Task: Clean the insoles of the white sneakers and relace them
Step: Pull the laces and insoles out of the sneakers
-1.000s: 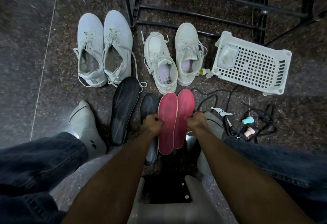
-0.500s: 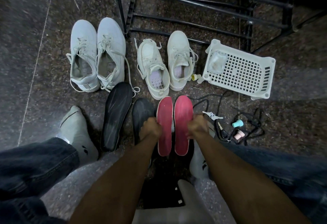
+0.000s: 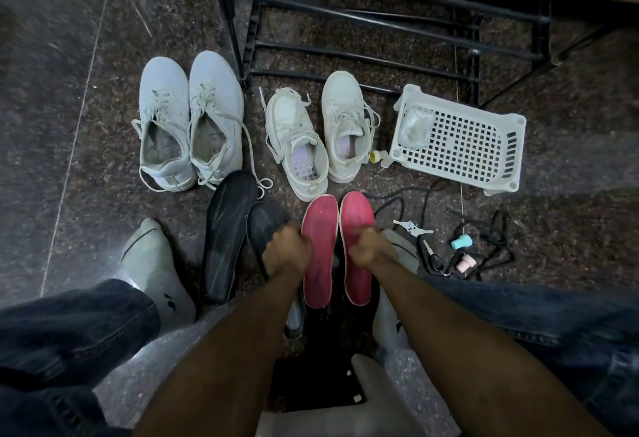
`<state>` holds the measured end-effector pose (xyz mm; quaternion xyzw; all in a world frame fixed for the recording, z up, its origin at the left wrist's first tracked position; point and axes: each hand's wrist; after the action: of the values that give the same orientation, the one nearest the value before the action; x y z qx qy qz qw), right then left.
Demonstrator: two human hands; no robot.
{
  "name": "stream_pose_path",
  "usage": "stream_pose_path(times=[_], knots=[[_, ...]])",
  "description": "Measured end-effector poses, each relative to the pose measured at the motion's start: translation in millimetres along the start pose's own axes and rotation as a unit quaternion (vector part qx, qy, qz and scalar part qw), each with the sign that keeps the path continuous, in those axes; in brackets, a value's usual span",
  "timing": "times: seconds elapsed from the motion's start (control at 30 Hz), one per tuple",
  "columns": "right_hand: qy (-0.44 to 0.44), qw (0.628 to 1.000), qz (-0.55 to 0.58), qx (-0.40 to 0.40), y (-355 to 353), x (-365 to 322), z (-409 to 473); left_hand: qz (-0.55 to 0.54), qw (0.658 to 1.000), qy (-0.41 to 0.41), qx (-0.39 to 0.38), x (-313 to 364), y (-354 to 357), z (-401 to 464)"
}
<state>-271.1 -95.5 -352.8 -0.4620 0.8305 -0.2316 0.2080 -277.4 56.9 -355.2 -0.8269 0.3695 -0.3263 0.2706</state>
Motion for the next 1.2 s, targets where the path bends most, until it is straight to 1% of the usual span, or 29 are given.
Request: stream_pose_path(times=[0.1, 0.17, 0.23, 0.27, 0.33, 0.4, 0.47, 0.5, 0.7, 0.87, 0.9, 0.97, 1.07, 1.13, 1.2], knots=[[0.008, 0.996, 0.049, 0.074, -18, -5, 0, -0.043, 0.996, 0.047, 0.068, 10, -16, 6], [-0.030, 0.984, 0.083, 0.158, -36, -13, 1, -0.057, 0.990, 0.084, 0.094, 20, -28, 14], [-0.098, 0.966, 0.074, 0.229, -53, -23, 6, -0.032, 0.989, 0.121, 0.076, 29, -37, 23], [-0.126, 0.959, 0.064, 0.244, -62, -30, 9, -0.012, 0.990, 0.127, 0.059, 33, -40, 29], [-0.146, 0.963, 0.030, 0.226, -78, -43, 17, 0.026, 0.993, 0.115, 0.029, 37, -40, 42], [-0.135, 0.974, -0.019, 0.180, -87, -53, 30, 0.052, 0.994, 0.100, 0.012, 40, -39, 51], [-0.120, 0.981, -0.042, 0.149, -89, -58, 43, 0.057, 0.993, 0.098, 0.016, 42, -41, 56], [-0.116, 0.982, -0.040, 0.145, -89, -60, 47, 0.055, 0.993, 0.101, 0.023, 42, -43, 58], [-0.121, 0.973, 0.025, 0.197, -81, -66, 56, 0.021, 0.989, 0.106, 0.099, 34, -72, 94], [-0.140, 0.971, 0.047, 0.188, -86, -71, 64, 0.010, 0.986, 0.138, 0.096, 32, -83, 120], [-0.139, 0.970, 0.049, 0.193, -89, -68, 64, 0.009, 0.986, 0.137, 0.097, 31, -80, 119], [-0.132, 0.961, 0.074, 0.229, -95, -57, 63, -0.002, 0.984, 0.138, 0.112, 29, -69, 112], [-0.110, 0.930, 0.151, 0.316, -110, -41, 68, -0.090, 0.968, 0.149, 0.180, 30, -48, 92], [-0.068, 0.913, 0.186, 0.357, -127, -31, 78, -0.154, 0.953, 0.131, 0.224, 29, -32, 79], [-0.016, 0.915, 0.168, 0.365, -144, -19, 89, -0.168, 0.953, 0.101, 0.232, 26, -16, 69]])
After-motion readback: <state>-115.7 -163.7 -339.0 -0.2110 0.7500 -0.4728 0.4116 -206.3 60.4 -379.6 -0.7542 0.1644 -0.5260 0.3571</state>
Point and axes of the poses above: each hand's wrist, its own z-axis towards the middle knuckle, its own y-axis out of the palm, x = y × z, and after that the axes turned 3 degrees about -x, right-handed
